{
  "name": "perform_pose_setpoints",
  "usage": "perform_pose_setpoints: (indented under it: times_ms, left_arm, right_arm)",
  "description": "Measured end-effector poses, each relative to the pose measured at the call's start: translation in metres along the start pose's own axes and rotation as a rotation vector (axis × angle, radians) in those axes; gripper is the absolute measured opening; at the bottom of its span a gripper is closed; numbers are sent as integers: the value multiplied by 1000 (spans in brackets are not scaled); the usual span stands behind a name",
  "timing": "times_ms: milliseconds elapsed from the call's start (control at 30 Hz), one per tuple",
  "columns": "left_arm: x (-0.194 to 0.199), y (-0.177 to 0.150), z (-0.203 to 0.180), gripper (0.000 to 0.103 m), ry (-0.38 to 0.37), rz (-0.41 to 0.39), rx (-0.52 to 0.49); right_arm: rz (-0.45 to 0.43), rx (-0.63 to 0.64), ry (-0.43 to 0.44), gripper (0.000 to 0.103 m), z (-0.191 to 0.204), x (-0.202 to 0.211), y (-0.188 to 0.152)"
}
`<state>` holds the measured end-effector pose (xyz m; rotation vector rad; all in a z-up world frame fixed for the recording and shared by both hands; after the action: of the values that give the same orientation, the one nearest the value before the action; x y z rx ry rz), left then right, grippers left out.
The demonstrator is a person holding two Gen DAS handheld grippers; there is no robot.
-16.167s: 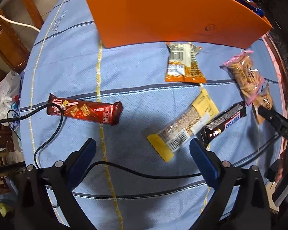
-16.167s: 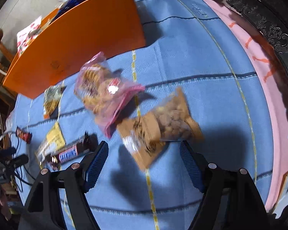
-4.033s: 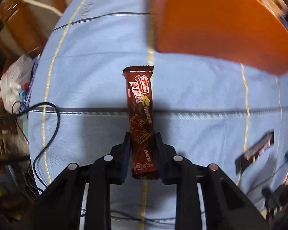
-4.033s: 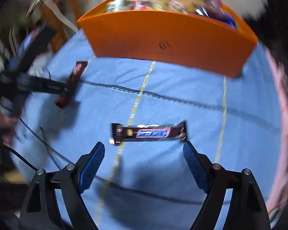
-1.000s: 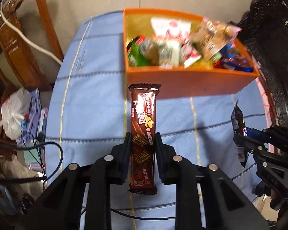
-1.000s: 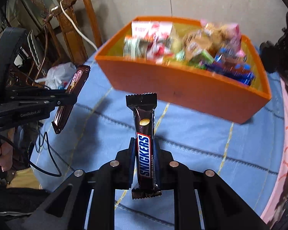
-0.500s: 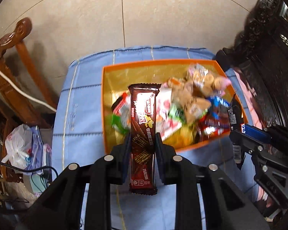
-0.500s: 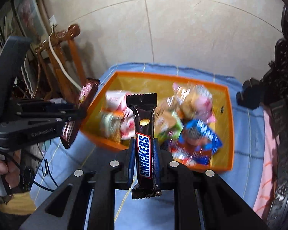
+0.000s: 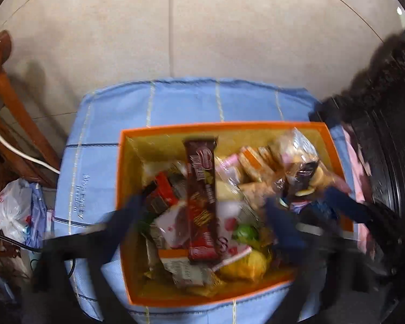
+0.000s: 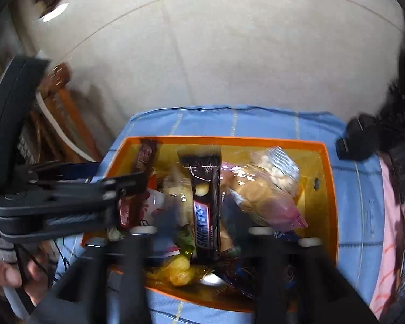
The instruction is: Organize snacks
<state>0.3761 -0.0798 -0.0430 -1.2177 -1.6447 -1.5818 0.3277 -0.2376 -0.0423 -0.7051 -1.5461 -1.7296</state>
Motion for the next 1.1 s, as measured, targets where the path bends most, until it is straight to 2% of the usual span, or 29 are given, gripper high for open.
perform_pose_setpoints:
  times_ms: [67, 167, 400, 600, 833, 1100]
  left_arm:
    - [2, -2, 0, 97, 11, -9, -16]
    - [-3, -10, 2, 97, 46, 33, -31]
    - [9, -39, 3, 97, 93, 53, -60]
    - [35, -64, 1, 98, 116, 26, -81]
    - [68, -90, 1, 98, 78, 8, -42]
    - [102, -120, 6, 98, 86, -44, -24]
  right_arm:
    - [-40, -27, -6, 67, -5, 5, -4]
    - [-16, -15, -1, 67, -5, 7, -15]
    - [5, -9, -27, 69, -1, 25, -48]
    - [5, 12, -77, 69, 8, 52, -74]
    - [-27, 0, -140, 71, 8, 85, -83]
    - [-69, 10, -163, 73, 17, 111, -89]
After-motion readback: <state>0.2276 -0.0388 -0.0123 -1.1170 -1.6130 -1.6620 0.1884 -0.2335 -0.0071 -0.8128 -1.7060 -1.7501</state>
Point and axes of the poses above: each gripper's, at about its wrist camera, not at the fingertips, and x roughly against the way its jaws point, z to its left, y to its top, the point moved 5 cm from there along -x, roughly the way its jaws point, and after that the axes turned 6 degrees about -y, right-handed, at the moved point
